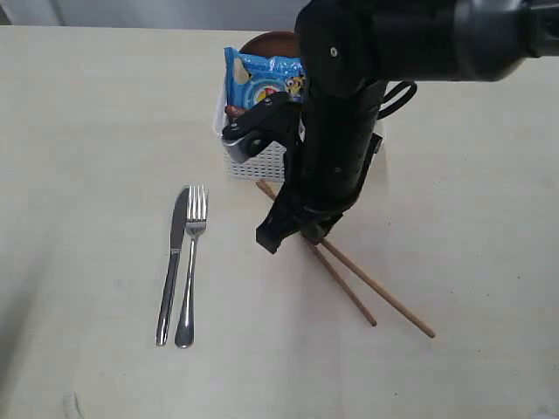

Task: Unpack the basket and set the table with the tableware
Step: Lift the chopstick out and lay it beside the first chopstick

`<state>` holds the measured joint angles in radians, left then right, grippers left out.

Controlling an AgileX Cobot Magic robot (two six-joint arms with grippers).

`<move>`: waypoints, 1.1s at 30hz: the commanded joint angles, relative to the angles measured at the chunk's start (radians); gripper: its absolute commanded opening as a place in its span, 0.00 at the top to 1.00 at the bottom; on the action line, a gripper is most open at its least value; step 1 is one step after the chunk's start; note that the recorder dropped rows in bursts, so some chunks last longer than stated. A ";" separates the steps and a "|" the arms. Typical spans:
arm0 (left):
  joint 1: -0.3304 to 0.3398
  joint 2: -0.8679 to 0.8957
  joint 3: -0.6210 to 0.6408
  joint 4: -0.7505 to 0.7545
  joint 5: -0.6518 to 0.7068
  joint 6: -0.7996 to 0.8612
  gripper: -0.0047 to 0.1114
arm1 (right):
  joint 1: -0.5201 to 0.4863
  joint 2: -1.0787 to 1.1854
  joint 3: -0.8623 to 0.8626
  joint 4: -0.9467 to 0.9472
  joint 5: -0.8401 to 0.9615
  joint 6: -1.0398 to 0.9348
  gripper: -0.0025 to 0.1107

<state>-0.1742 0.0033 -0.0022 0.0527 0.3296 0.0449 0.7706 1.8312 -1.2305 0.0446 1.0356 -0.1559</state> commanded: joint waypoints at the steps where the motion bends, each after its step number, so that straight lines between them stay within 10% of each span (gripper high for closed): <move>1: 0.002 -0.003 0.002 -0.002 -0.008 0.000 0.96 | -0.073 0.101 -0.059 -0.001 -0.012 -0.016 0.98; 19: 0.002 -0.003 0.002 -0.002 -0.008 0.000 0.96 | -0.126 0.189 -0.074 0.068 -0.226 -0.071 0.98; 26: 0.002 -0.003 0.002 -0.002 -0.008 0.000 0.96 | -0.126 0.189 -0.074 0.067 -0.206 -0.051 0.63; 33: 0.002 -0.003 0.002 -0.002 -0.008 0.000 0.96 | -0.100 0.189 -0.071 0.070 -0.139 -0.071 0.61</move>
<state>-0.1742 0.0033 -0.0022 0.0527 0.3296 0.0449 0.6601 2.0174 -1.3015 0.0955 0.8735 -0.2150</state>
